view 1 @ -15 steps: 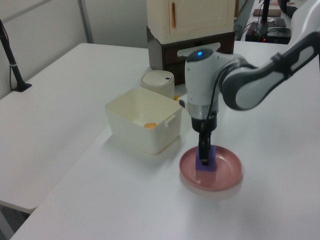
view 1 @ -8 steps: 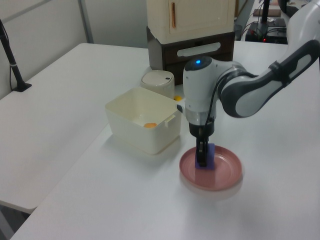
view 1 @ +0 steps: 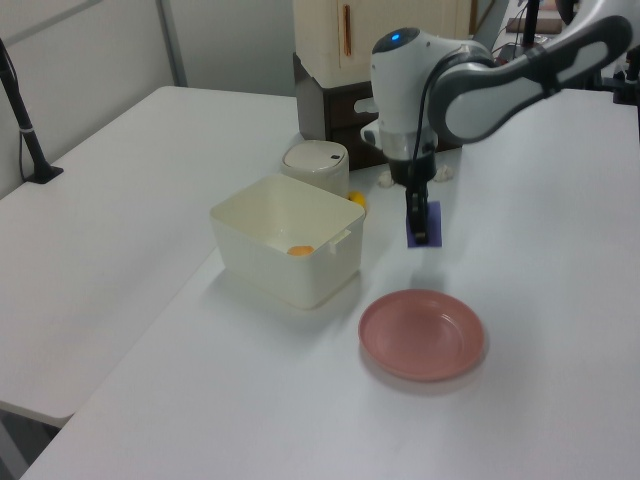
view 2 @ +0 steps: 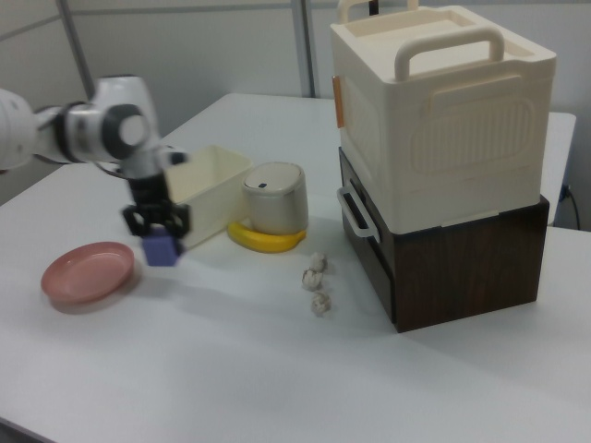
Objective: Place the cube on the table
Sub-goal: 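Lift the purple cube off the plate and carry it beside the plate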
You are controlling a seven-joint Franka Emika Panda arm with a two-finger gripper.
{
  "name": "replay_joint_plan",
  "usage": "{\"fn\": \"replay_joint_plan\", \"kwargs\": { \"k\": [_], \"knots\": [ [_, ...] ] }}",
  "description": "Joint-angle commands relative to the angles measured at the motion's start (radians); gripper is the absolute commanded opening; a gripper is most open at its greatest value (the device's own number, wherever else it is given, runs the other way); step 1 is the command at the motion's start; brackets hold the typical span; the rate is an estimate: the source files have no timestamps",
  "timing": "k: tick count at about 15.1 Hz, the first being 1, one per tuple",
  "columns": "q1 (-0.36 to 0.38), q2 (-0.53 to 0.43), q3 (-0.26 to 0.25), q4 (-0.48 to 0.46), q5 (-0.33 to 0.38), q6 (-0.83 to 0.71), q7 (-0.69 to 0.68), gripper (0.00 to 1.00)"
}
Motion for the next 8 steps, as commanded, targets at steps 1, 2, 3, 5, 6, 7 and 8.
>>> {"fn": "replay_joint_plan", "kwargs": {
  "k": [1,2,3,5,6,7,8],
  "knots": [
    [-0.044,-0.012,-0.060,-0.046,0.016,-0.006,-0.133,0.22],
    [-0.047,-0.011,-0.073,-0.052,0.016,-0.002,-0.136,0.32],
    [-0.054,-0.008,-0.074,-0.055,0.016,0.002,-0.136,0.61],
    [-0.082,-0.008,-0.076,-0.045,0.019,-0.004,-0.124,1.00],
    [-0.094,-0.020,-0.076,-0.043,0.021,-0.008,-0.119,1.00],
    [-0.103,-0.049,-0.076,-0.034,0.022,-0.018,-0.119,1.00],
    [-0.116,-0.075,-0.076,-0.023,0.022,-0.053,-0.119,1.00]
  ]
}}
